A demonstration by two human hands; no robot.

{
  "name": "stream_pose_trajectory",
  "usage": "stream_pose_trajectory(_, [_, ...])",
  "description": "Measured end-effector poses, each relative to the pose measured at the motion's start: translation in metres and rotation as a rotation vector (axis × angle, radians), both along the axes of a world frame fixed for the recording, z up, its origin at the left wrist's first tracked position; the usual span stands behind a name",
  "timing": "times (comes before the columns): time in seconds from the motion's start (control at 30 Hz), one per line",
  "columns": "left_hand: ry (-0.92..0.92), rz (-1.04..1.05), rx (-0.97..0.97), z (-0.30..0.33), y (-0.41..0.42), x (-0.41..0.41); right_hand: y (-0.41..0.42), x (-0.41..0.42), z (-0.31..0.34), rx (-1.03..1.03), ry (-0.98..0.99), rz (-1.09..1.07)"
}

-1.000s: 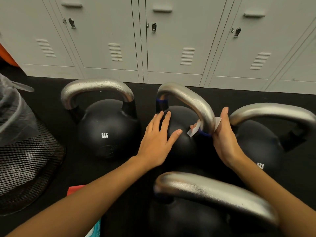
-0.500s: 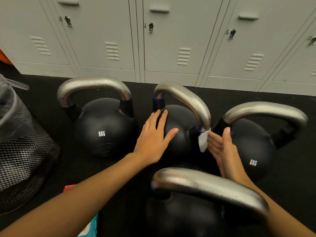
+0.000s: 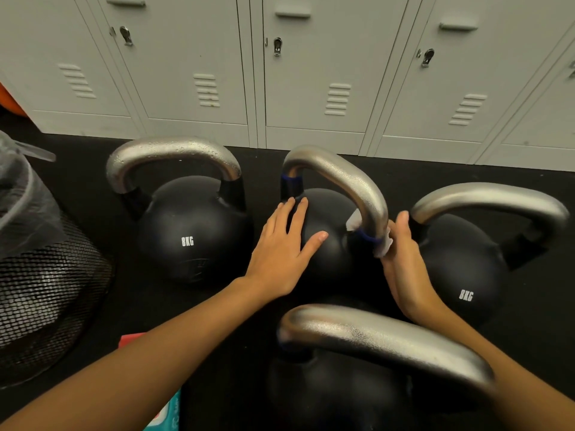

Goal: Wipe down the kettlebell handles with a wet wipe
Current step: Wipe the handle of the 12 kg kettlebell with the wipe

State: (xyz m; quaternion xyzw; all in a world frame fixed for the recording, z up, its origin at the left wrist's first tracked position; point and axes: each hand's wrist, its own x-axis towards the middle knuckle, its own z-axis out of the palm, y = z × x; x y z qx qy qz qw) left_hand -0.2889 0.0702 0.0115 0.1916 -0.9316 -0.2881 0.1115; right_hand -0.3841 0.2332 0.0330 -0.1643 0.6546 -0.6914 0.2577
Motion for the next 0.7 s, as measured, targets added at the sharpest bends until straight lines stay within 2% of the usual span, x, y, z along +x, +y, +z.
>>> stream_pose_trajectory(0.13, [0.013,0.0,-0.009,0.0,0.0,0.0,0.012,0.005,-0.005,-0.081,-0.037,-0.069])
stream_pose_trajectory(0.27, [0.008,-0.002,-0.006,0.0,0.0,0.0,-0.006,-0.005,0.011,-0.027,0.003,0.03])
stream_pose_trajectory(0.4, [0.004,-0.004,-0.015,0.001,0.0,0.001,-0.023,-0.016,0.02,0.036,-0.009,-0.041])
stream_pose_trajectory(0.57, [-0.012,-0.004,-0.003,0.002,0.0,0.0,-0.005,-0.005,0.006,-0.072,-0.04,0.023])
stream_pose_trajectory(0.7, [0.001,-0.014,-0.008,0.002,0.0,0.001,0.008,0.008,0.015,-0.129,0.004,-0.056])
